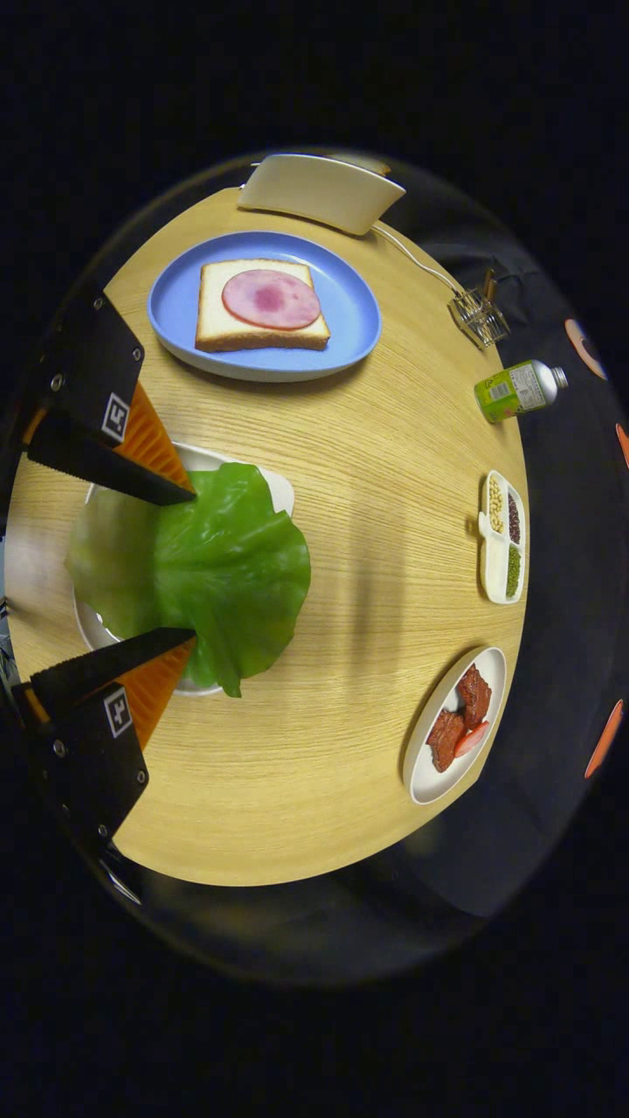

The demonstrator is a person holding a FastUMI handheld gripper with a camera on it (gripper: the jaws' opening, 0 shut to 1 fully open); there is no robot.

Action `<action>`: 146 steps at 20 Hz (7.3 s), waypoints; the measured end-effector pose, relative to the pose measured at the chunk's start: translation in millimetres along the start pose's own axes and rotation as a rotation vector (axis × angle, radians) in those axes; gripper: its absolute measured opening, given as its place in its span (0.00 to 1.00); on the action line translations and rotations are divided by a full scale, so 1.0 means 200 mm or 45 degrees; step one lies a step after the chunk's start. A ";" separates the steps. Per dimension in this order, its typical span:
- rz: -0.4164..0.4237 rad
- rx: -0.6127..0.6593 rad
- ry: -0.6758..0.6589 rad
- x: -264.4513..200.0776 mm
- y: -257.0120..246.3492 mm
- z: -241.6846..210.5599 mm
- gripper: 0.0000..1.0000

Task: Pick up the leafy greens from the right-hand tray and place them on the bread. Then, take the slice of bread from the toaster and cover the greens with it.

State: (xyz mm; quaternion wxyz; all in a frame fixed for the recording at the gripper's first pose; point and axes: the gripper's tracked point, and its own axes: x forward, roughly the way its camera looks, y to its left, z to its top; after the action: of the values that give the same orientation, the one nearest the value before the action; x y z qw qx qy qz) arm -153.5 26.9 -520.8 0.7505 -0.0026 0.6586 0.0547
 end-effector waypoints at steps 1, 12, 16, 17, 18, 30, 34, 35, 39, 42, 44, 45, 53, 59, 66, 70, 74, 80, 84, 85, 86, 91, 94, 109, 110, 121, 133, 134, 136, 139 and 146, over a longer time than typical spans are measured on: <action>0.003 0.014 -0.003 0.00 0.00 0.01 0.83; -0.019 0.082 0.025 0.01 -0.03 0.03 0.14; 0.009 0.112 0.012 -0.05 0.00 0.06 0.04; 0.013 0.108 -0.010 -0.07 0.01 0.09 0.05; 0.012 0.100 -0.025 -0.10 0.01 0.11 0.04; 0.176 0.045 -0.131 -0.32 0.36 0.27 0.04; 0.218 0.011 -0.126 -0.32 0.48 0.29 0.04; 0.233 0.005 -0.124 -0.32 0.51 0.30 0.04; 0.272 -0.019 -0.118 -0.30 0.62 0.33 0.04; 0.307 -0.076 -0.107 -0.29 0.71 0.32 0.05; 0.315 -0.104 -0.106 -0.27 0.76 0.34 0.05; 0.324 -0.109 -0.101 -0.27 0.79 0.34 0.05; 0.337 -0.124 -0.050 -0.20 0.93 0.34 0.16; 0.333 -0.181 -0.035 -0.19 0.98 0.31 0.39; 0.337 -0.154 -0.075 -0.28 0.99 0.38 0.70; 0.406 -0.143 -0.130 -0.47 1.12 0.49 0.81; 0.443 -0.129 -0.179 -0.63 1.27 0.61 0.90; 0.507 -0.158 -0.206 -0.87 1.58 0.76 0.97; 0.558 -0.196 -0.163 -0.95 1.84 0.79 0.97; 0.557 -0.203 -0.148 -0.96 1.89 0.80 0.97; 0.559 -0.206 -0.134 -0.97 1.94 0.80 0.97; 0.645 -0.170 -0.056 -1.02 2.21 0.81 0.97; 0.680 -0.165 -0.012 -1.04 2.33 0.79 0.96; 0.529 -0.216 0.107 -0.84 2.61 0.78 0.65; 0.516 -0.217 0.110 -0.82 2.61 0.78 0.62; 0.495 -0.146 0.168 -0.75 2.56 0.73 0.22; 0.838 0.029 0.071 -1.16 2.31 0.79 0.15; 0.859 0.041 0.057 -1.20 2.27 0.79 0.15; 0.890 0.080 0.020 -1.25 2.15 0.80 0.15; 0.906 0.134 -0.038 -1.25 1.95 0.82 0.15; 0.888 0.249 -0.050 -1.12 1.53 0.68 0.15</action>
State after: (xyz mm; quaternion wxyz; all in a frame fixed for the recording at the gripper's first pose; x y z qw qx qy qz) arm -73.3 323.5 -260.1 0.6960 0.2951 0.6073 0.2444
